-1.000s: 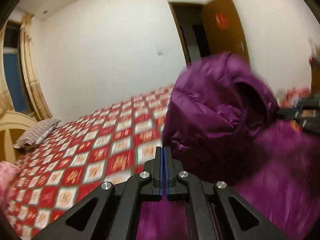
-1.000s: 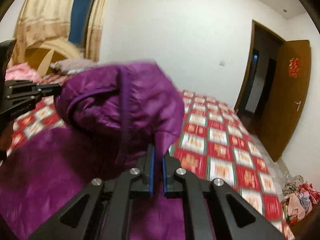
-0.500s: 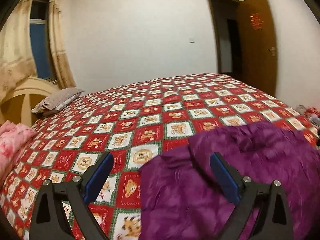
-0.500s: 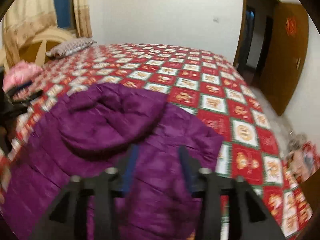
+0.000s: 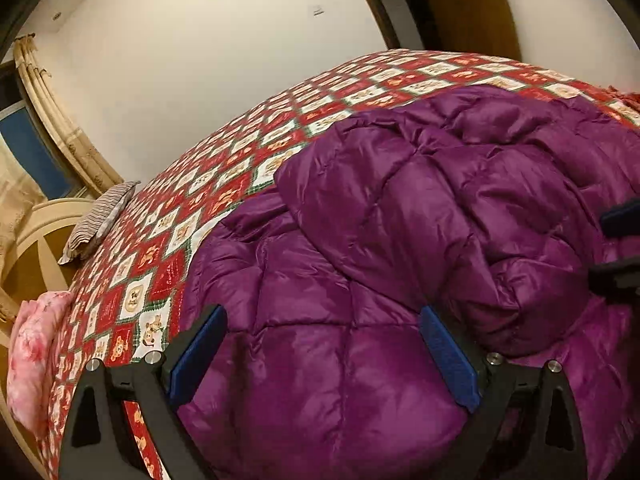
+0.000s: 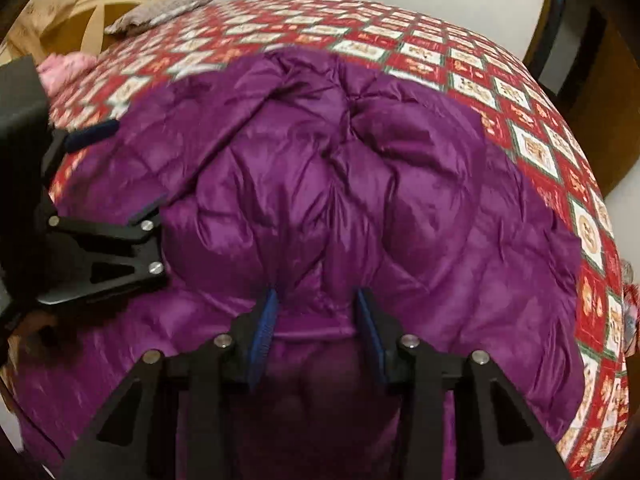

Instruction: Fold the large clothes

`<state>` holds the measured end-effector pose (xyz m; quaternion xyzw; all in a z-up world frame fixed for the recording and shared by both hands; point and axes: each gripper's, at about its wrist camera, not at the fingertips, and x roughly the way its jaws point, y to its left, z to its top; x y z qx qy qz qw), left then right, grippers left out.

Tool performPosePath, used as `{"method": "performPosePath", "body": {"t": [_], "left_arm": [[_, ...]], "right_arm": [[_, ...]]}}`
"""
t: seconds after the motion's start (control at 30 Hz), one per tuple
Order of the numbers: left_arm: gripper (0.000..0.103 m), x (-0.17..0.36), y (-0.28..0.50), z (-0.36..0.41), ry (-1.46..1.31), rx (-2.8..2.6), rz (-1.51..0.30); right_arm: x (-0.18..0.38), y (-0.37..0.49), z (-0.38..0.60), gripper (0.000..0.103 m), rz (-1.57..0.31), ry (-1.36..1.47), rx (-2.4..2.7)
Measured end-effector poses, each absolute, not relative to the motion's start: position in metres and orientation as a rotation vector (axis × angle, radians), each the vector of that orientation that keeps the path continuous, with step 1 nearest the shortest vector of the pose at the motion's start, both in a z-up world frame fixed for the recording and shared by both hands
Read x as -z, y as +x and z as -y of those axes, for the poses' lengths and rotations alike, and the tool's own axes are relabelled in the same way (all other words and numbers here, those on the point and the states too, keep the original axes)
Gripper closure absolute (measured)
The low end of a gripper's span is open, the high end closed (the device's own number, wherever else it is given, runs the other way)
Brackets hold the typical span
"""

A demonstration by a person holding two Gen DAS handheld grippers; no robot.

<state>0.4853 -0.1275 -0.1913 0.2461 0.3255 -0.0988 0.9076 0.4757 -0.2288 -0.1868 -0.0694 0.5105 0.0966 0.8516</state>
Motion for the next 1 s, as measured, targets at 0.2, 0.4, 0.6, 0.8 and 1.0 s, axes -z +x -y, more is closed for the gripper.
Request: {"method": "performPosePath", "body": {"t": [0.2,0.4,0.6,0.8,1.0], "left_arm": [[0.006,0.149,0.499,0.111,0.366,0.139,-0.616],[0.006,0.108,0.533,0.102,0.235,0.048,-0.581],[0.006,0.11,0.571,0.118,0.144,-0.029,-0.621],[0.006,0.152,0.593,0.149,0.208,-0.053,-0.687],[0.005,0.196,0.602,0.154,0.265,-0.054,-0.792]], "right_arm": [[0.189,0.471,0.232,0.059,-1.101,-0.161,-0.224],[0.165,0.47,0.237,0.059,-1.062,-0.114,-0.219],[0.117,0.485,0.265,0.064,-0.82,0.112,-0.06],[0.144,0.556,0.28,0.074,-0.751,0.239,0.134],[0.197,0.564,0.277,0.074,-0.858,0.2,0.118]]}}
